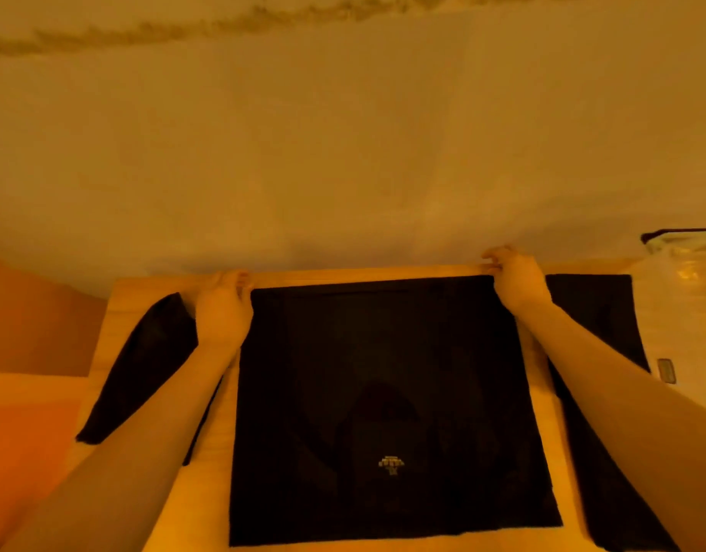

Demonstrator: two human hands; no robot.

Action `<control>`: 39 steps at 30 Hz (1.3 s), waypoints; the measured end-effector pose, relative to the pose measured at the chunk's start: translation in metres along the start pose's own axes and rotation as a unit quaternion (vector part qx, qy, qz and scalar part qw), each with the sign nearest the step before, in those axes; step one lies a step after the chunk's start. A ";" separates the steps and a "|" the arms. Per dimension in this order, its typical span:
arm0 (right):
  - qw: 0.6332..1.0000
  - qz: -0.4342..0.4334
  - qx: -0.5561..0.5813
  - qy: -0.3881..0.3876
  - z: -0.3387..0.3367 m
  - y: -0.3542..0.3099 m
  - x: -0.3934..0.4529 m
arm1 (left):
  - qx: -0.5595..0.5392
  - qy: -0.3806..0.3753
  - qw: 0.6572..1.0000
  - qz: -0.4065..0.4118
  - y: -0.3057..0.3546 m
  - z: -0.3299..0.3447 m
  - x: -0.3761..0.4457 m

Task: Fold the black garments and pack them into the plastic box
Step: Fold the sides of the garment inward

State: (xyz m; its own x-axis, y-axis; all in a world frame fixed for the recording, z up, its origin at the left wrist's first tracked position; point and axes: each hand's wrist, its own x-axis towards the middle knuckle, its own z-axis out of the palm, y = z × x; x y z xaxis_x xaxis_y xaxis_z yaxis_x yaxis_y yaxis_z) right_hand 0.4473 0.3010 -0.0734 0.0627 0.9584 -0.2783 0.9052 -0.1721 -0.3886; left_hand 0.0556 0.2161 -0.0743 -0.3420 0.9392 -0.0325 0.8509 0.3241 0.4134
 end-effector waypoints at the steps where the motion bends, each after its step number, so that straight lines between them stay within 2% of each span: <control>1: 0.998 -0.018 -0.007 0.063 0.005 -0.003 -0.008 | 0.022 0.026 0.999 0.025 0.002 0.004 -0.006; 3: 0.988 -0.070 -0.023 0.132 0.020 -0.009 -0.035 | 0.044 0.041 0.995 0.082 0.010 0.013 -0.029; 4: 0.985 -0.101 -0.033 0.134 0.028 -0.011 -0.051 | 0.063 0.024 0.991 0.115 0.013 0.019 -0.046; 6: 0.985 -0.139 -0.063 0.079 0.044 -0.007 -0.081 | 0.131 -0.038 0.978 0.157 0.014 0.031 -0.080; 9: 0.990 -0.078 -0.109 -0.037 0.052 0.021 -0.103 | 0.181 -0.090 0.970 0.134 0.001 0.040 -0.116; 11: 0.990 -0.044 -0.125 -0.046 0.047 0.033 -0.105 | 0.231 -0.077 0.957 0.156 -0.008 0.038 -0.123; 13: 0.990 -0.048 -0.130 -0.022 0.042 0.035 -0.112 | 0.263 -0.065 0.945 0.185 -0.011 0.030 -0.128; 16: 0.985 -0.094 -0.143 0.036 0.042 0.031 -0.149 | 0.237 -0.067 0.950 0.191 -0.017 0.018 -0.153; 18: 0.982 -0.123 -0.138 0.048 0.051 0.034 -0.186 | 0.206 -0.108 0.952 0.198 -0.024 0.016 -0.187; 22: 0.975 -0.145 -0.165 -0.018 0.089 0.060 -0.271 | 0.186 -0.183 0.935 0.239 -0.049 0.023 -0.264; 24: 0.973 -0.135 -0.181 -0.049 0.101 0.076 -0.301 | 0.199 -0.193 0.929 0.247 -0.061 0.024 -0.287; 26: 0.972 -0.131 -0.191 -0.047 0.106 0.087 -0.321 | 0.203 -0.192 0.929 0.244 -0.069 0.023 -0.299; 33: 0.972 -0.142 -0.186 0.015 0.098 0.079 -0.319 | 0.193 -0.125 0.923 0.308 -0.061 0.018 -0.292; 35: 0.969 -0.148 -0.198 0.009 0.096 0.070 -0.307 | 0.211 -0.121 0.918 0.313 -0.053 0.023 -0.282; 39: 0.965 -0.168 -0.196 -0.045 0.111 0.075 -0.313 | 0.225 -0.170 0.919 0.275 -0.053 0.031 -0.288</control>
State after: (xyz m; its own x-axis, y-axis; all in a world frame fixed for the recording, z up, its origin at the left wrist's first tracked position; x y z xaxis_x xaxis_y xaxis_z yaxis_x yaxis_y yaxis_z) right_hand 0.4494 -0.0369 -0.1128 -0.2836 0.9181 -0.2770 0.9585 0.2621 -0.1126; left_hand 0.1214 -0.0678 -0.1150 0.2691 0.9314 -0.2451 0.9626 -0.2687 0.0358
